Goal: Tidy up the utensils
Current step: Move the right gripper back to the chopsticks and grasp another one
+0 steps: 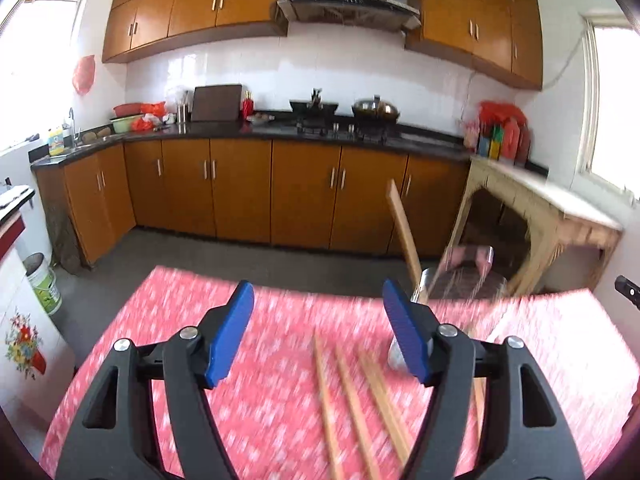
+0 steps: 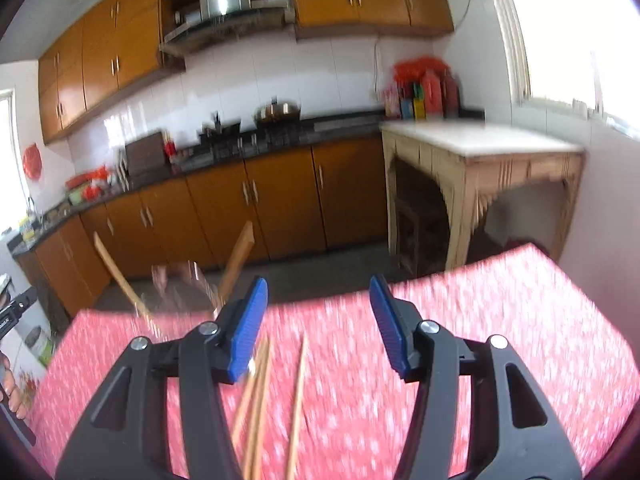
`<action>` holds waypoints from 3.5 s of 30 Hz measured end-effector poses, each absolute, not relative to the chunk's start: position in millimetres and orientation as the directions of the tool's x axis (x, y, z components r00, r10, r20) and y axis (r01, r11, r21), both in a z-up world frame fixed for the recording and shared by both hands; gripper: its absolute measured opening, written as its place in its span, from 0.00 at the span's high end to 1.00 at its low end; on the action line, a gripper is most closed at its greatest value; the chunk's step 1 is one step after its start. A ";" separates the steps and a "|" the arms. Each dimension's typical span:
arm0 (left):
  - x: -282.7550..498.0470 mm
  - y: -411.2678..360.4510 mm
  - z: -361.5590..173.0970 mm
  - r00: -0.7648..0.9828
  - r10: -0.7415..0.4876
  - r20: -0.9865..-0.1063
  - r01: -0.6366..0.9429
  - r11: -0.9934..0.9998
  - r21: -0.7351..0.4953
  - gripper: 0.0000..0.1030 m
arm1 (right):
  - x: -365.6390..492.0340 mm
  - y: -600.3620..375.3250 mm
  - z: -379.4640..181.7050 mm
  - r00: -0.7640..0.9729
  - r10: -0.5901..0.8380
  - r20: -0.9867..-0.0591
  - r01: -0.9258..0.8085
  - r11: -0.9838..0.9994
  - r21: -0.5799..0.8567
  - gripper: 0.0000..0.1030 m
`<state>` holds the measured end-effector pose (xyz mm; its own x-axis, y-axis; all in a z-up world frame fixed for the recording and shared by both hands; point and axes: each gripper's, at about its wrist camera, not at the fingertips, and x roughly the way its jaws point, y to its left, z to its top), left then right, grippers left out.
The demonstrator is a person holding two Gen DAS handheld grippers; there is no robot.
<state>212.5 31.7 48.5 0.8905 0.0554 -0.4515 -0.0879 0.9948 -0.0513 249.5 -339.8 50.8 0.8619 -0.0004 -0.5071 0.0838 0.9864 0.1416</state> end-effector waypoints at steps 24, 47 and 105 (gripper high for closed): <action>181.9 4.7 -105.3 0.641 0.010 -0.768 -0.009 1.000 0.005 0.45 | 205.0 -270.7 -112.8 0.632 0.067 -0.772 0.005 0.996 0.091 0.83; 225.8 70.5 -113.6 0.635 0.019 -0.773 -0.048 0.999 -0.016 0.58 | 247.7 -342.8 -108.9 0.624 -0.058 -0.779 0.182 0.981 0.072 0.86; 216.2 54.9 -115.6 0.632 0.057 -0.773 -0.044 0.998 0.037 0.90 | 234.9 -331.5 -111.1 0.635 -0.078 -0.769 0.153 0.988 0.026 0.92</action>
